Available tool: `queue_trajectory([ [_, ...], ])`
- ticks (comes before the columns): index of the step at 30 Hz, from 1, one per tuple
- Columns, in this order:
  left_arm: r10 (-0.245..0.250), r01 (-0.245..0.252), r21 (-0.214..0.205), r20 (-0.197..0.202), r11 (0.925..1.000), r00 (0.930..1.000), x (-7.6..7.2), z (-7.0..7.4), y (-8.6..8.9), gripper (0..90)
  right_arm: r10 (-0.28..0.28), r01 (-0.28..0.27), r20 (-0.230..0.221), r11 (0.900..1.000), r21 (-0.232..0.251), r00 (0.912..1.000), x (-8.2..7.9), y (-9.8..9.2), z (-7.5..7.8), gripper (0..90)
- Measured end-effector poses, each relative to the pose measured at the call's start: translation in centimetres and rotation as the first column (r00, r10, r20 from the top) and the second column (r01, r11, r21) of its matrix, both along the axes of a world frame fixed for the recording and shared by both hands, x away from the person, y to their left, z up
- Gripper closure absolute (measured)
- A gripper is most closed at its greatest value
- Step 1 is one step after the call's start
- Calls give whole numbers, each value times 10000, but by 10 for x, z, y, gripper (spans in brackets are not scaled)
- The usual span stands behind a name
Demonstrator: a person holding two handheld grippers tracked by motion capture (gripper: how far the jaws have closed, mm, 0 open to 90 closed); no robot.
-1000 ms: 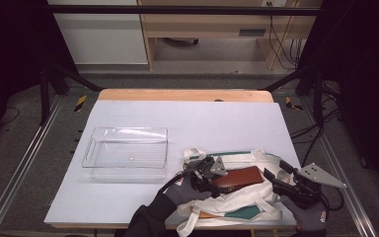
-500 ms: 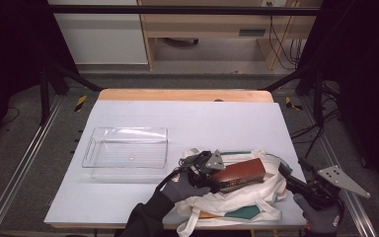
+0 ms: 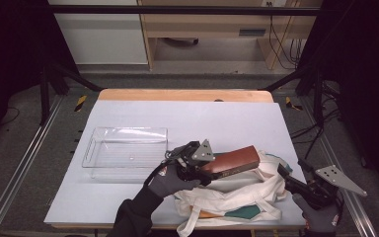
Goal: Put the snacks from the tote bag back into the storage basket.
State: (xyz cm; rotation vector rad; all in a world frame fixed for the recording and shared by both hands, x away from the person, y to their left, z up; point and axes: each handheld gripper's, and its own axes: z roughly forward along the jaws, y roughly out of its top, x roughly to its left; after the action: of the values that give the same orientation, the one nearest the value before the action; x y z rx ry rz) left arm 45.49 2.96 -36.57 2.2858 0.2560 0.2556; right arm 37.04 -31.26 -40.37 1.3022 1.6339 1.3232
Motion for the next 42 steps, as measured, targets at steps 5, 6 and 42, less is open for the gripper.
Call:
queue_trajectory([
  [5,140,-140,0,123,9999,9998,-2,8,13,427,109,-110,-62,9999,-105,9999,1,4,-1,230],
  [6,189,-188,-24,126,9998,9997,-2,10,17,427,158,-159,-92,9998,-128,9998,1,5,-2,226],
  [42,1979,-1957,-461,505,9796,9789,11,47,126,428,192,-206,-388,9992,-353,9991,4,14,-6,126],
])
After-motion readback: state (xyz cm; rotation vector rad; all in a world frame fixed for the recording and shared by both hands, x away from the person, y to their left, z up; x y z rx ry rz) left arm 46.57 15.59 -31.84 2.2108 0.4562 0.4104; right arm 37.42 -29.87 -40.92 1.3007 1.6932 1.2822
